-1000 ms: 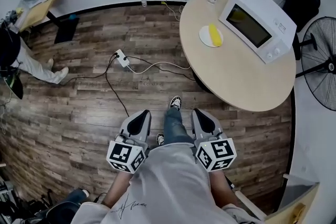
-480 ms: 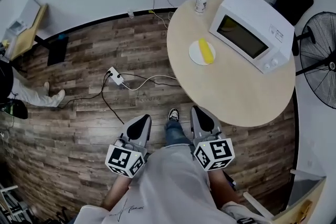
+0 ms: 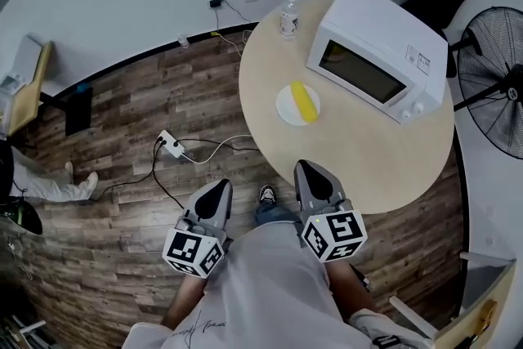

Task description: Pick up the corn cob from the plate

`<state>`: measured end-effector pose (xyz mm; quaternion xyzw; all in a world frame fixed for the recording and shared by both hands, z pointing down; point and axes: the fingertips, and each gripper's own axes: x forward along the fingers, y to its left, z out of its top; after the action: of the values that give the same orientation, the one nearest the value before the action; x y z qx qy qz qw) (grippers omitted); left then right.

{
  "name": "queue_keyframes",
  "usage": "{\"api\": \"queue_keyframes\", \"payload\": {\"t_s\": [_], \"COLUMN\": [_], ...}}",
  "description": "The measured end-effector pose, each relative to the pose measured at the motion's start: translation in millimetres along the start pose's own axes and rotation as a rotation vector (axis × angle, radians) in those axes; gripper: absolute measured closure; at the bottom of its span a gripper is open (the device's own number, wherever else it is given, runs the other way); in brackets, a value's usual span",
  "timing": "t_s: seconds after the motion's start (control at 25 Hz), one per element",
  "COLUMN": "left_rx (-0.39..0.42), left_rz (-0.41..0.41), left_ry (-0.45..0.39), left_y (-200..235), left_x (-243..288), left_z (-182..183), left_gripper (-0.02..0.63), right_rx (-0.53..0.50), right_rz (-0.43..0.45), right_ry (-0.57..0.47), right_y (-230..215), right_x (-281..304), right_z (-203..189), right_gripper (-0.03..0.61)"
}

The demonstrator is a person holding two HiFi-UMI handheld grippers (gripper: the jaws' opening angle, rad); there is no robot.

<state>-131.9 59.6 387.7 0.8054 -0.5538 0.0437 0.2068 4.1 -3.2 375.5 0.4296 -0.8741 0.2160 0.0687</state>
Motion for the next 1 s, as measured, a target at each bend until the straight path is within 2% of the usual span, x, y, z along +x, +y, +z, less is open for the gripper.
{"api": "queue_keyframes", "payload": {"t_s": [0.32, 0.52, 0.64, 1.0], "left_rx": [0.008, -0.009, -0.021, 0.000], "left_rz": [-0.022, 0.061, 0.080, 0.044], "left_ry": [-0.030, -0.051, -0.045, -0.016], "left_y": [10, 28, 34, 28], "left_x": [50, 65, 68, 85], "left_z": [29, 33, 34, 34], "left_gripper": [0.618, 0.617, 0.617, 0.617], "right_rx": [-0.037, -0.012, -0.004, 0.002], "right_rz": [-0.015, -0.039, -0.044, -0.031], "right_ry": [-0.008, -0.002, -0.002, 0.009], "right_y": [-33, -55, -63, -72], "right_x": [24, 31, 31, 41], "right_z": [23, 21, 21, 20], "right_gripper": [0.569, 0.568, 0.568, 0.568]}}
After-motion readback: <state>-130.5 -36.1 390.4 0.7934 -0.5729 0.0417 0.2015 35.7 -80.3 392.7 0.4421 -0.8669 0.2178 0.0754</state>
